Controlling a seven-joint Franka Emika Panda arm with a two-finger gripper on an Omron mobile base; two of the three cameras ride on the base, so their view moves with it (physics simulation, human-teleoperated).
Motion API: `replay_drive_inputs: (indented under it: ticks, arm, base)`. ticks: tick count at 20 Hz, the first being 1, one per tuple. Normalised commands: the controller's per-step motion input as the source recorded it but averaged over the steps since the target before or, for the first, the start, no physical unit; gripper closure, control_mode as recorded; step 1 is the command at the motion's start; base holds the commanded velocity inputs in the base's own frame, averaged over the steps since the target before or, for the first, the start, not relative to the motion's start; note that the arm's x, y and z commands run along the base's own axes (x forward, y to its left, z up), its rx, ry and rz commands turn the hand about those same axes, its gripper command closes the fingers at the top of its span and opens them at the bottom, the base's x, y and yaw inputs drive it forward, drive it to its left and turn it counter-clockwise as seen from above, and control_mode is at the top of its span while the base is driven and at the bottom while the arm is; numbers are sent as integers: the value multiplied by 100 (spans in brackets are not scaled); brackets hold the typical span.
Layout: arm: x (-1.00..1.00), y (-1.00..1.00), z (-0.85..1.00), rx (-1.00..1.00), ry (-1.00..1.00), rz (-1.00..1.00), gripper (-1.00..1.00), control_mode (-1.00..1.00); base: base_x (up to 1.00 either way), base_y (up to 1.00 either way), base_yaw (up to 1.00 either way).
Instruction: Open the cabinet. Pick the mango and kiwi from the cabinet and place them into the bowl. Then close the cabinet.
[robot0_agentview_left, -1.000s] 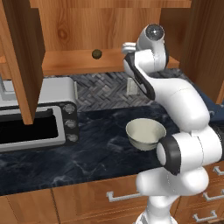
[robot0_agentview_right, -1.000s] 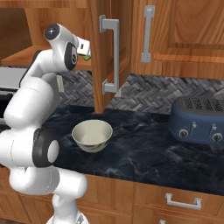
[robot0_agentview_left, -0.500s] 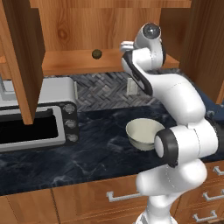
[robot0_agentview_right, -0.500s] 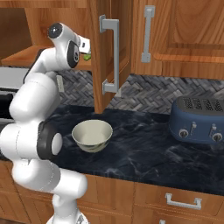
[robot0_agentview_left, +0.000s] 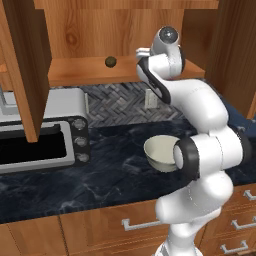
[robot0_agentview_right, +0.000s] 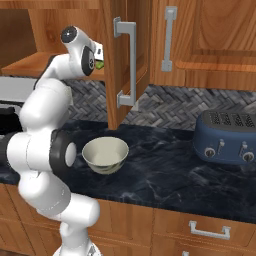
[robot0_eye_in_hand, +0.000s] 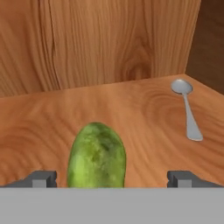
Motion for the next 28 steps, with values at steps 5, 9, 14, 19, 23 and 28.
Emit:
replay_drive_inputs:
  ticks: [5,9,14,19,23,28]
  arm:
    - [29,0,-6,0,2,0,-100,-100]
    - [28,0,-8,0,0,0,-100,-100]
    - [3,10,-17,4,0,0,-100,-100]
    - [0,5,-2,0,0,0,100,-100]
    - [-1,0,0,0,0,0,100,-100]
    - [-30,0,0,0,0,0,100,-100]
  base:
    - [0,0,0]
    - [0,0,0]
    - [0,0,0]
    - [0,0,0]
    - [0,0,0]
    - [0,0,0]
